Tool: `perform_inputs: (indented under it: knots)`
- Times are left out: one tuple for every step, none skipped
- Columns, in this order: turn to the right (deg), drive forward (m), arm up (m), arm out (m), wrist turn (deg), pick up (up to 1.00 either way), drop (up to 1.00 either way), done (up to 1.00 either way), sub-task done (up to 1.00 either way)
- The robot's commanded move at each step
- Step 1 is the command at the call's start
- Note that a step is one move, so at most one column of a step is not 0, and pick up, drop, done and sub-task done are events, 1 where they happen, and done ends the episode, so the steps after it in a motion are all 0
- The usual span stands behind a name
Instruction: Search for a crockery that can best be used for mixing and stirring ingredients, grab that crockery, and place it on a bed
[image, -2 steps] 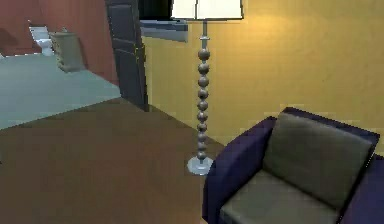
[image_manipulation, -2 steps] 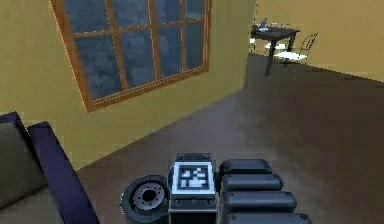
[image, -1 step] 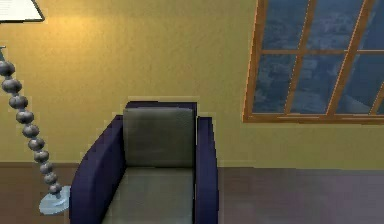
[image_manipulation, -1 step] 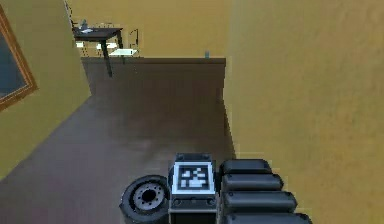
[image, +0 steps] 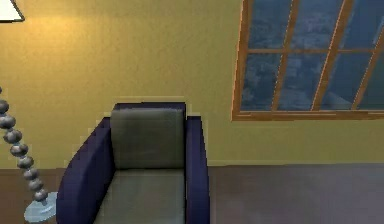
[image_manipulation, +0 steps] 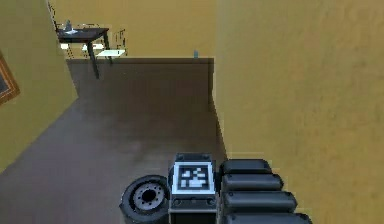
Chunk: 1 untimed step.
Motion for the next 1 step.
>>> perform_inputs:
  knots:
    - [0.0, 0.15, 0.00, 0.00, 0.0, 0.00, 0.00, 0.00, 0.00]
